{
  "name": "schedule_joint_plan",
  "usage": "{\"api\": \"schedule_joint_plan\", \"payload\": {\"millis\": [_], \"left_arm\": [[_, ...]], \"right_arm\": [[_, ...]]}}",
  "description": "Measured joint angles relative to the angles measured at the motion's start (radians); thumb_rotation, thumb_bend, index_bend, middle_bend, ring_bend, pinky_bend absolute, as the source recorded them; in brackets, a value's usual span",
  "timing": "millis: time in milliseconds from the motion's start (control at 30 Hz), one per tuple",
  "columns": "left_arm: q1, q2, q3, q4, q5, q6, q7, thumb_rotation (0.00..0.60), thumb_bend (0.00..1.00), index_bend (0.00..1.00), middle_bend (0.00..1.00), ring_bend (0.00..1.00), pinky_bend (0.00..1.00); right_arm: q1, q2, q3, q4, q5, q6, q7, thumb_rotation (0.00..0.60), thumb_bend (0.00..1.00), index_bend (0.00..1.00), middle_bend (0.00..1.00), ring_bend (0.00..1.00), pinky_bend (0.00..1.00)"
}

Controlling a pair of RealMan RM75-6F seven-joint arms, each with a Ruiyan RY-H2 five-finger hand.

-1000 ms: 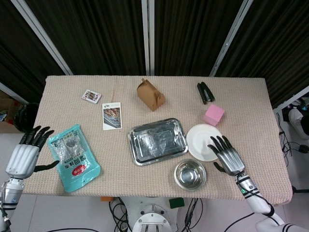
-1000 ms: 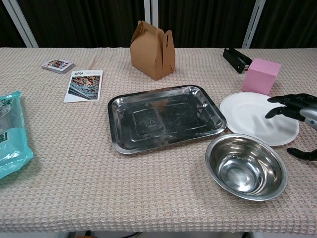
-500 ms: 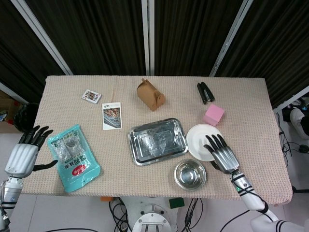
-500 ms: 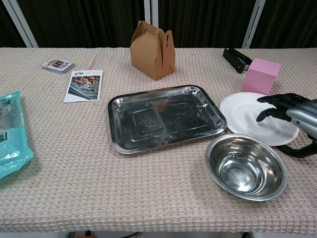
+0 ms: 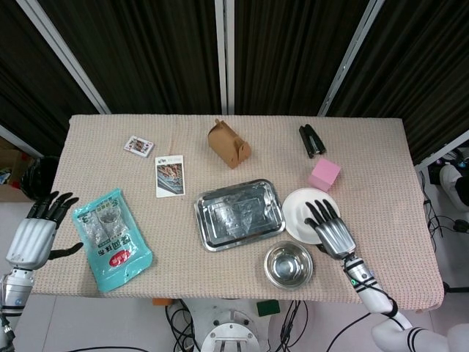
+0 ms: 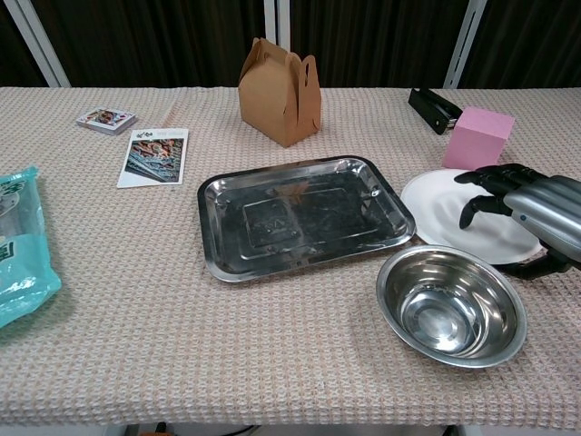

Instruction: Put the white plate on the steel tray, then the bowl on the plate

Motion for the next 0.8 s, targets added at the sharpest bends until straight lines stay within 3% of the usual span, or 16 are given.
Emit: {"api": "schedule_joint_plan", "payload": {"millis": [367, 800], "left_arm": [[0.002, -0.004, 0.004, 0.000, 0.005, 0.003, 0.002, 0.574, 0.02, 0.16, 0.13, 0.07, 0.14], [0.000, -0.004, 0.003, -0.008, 0.004, 0.003, 0.011, 0.598, 0.02, 0.17, 0.13, 0.07, 0.14]], "right_arm": [[-0.014, -0.056, 0.000, 0.115, -0.046, 0.134, 0.088, 0.600, 0.47, 0.74, 0.07, 0.00, 0.00], [-0.018, -0.096, 0.020, 0.215, -0.090, 0.302, 0.156, 0.600, 0.50, 0.85, 0.10, 0.00, 0.00]]}}
